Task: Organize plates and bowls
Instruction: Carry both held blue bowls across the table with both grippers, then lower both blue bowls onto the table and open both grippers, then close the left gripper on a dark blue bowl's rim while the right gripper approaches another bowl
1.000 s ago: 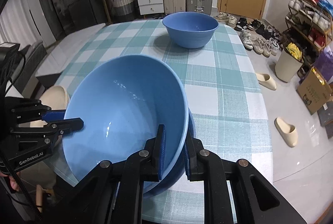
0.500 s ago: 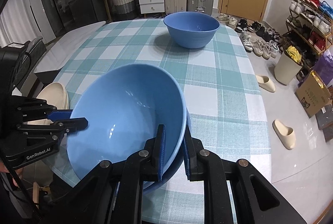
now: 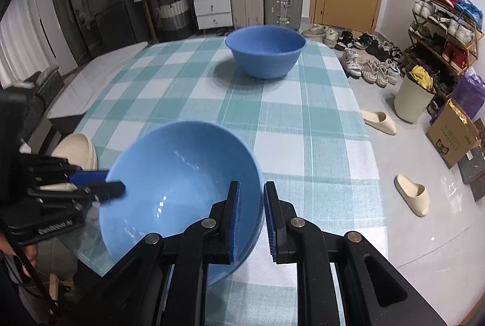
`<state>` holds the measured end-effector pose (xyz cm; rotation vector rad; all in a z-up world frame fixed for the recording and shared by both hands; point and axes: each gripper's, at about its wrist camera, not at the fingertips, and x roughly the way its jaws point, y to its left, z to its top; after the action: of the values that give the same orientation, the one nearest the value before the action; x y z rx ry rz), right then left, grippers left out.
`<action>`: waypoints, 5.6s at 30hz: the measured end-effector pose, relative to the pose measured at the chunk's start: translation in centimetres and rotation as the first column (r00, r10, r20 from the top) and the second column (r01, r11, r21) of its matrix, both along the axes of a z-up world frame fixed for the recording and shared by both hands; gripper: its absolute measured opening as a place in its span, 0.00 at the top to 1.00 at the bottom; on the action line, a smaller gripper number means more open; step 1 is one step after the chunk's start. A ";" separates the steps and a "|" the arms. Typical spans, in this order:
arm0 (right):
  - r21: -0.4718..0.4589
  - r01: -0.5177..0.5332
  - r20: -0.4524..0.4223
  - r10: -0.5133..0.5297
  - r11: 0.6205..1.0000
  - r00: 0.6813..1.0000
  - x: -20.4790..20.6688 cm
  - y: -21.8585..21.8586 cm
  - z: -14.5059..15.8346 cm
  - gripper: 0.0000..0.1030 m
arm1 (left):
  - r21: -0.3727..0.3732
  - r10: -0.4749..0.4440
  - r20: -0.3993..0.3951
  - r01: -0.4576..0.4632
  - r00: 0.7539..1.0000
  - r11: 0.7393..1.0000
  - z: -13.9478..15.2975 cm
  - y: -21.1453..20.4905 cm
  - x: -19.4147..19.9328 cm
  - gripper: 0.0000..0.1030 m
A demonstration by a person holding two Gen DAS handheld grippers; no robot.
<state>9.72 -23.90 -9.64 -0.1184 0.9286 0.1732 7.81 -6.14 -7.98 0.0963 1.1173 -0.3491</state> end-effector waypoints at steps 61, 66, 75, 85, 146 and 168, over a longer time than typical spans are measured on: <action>0.165 -0.025 -0.191 0.057 0.986 0.980 7.4 -1.2 -4.7 0.83 | -0.096 0.027 -0.072 -0.034 0.997 0.995 -1.9 -0.1 4.4 0.76; 0.175 -0.023 -0.196 0.058 0.984 0.979 7.8 -1.4 -4.9 0.83 | -0.097 0.024 -0.073 -0.031 0.997 0.995 -2.0 0.0 4.7 0.76; 0.159 -0.025 -0.150 0.049 0.987 0.987 7.0 -2.3 -3.0 0.83 | -0.025 0.032 0.021 -0.031 0.999 0.999 -0.5 0.2 3.8 0.74; 0.169 -0.027 -0.034 0.034 0.985 0.999 5.5 -2.6 2.1 0.82 | -0.049 0.101 0.075 -0.098 0.992 0.994 2.1 2.2 3.4 0.54; 0.226 0.021 -0.037 -0.013 0.974 0.999 35.7 -7.1 3.5 0.11 | 0.039 0.204 0.078 -0.208 0.976 0.977 1.2 -1.4 32.8 0.04; 0.178 0.036 -0.148 -0.009 0.983 0.989 38.1 -6.5 -2.5 0.11 | -0.012 0.150 -0.076 -0.152 0.986 0.988 -2.6 -2.1 34.8 0.32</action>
<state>47.82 -30.45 -12.12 0.0735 1.0558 0.2468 42.61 -8.24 -10.55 -0.0174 1.1873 -0.2285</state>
